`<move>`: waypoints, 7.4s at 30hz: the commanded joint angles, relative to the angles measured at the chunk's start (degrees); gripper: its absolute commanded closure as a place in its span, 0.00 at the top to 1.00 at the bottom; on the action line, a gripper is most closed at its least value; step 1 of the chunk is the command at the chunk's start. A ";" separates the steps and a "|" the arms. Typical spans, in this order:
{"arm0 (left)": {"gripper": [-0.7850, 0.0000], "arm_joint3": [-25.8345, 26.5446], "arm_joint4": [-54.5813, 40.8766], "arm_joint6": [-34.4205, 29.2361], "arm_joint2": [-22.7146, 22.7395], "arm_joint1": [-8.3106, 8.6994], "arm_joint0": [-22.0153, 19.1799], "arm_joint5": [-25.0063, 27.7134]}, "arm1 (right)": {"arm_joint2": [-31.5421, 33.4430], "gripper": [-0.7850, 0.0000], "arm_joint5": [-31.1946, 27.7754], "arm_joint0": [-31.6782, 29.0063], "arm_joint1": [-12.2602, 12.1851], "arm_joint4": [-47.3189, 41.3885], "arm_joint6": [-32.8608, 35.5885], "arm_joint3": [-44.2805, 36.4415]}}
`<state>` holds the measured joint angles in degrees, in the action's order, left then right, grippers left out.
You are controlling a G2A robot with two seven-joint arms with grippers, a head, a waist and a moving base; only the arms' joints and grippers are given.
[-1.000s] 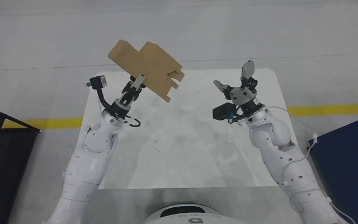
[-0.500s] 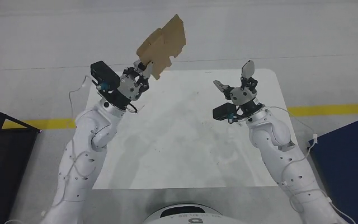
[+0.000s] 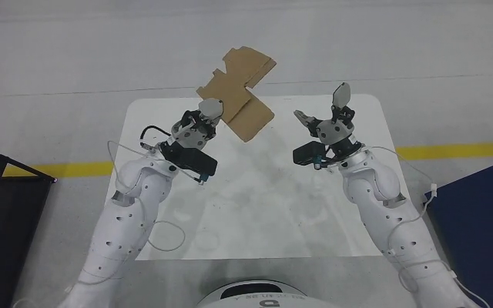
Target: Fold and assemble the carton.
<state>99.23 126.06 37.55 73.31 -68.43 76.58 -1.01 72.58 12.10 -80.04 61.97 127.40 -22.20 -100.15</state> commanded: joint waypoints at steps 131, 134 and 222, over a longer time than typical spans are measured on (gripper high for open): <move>1.00 -14.64 -21.70 0.24 -2.68 13.04 -11.63 46.76 | -8.47 0.00 -43.22 14.88 -2.03 1.16 -3.15 0.87; 1.00 -16.11 -24.49 1.50 1.39 13.70 -9.69 45.21 | -8.90 0.00 -34.70 15.63 -2.53 12.15 -4.78 -0.35; 0.45 -32.20 -153.13 -48.56 -29.14 3.46 -22.39 59.01 | -26.35 0.00 -3.78 33.20 -16.54 41.64 -3.64 -5.82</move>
<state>67.19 -23.42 -7.52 43.74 -64.71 54.21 58.00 46.17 8.35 -46.57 45.37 168.83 -25.71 -105.94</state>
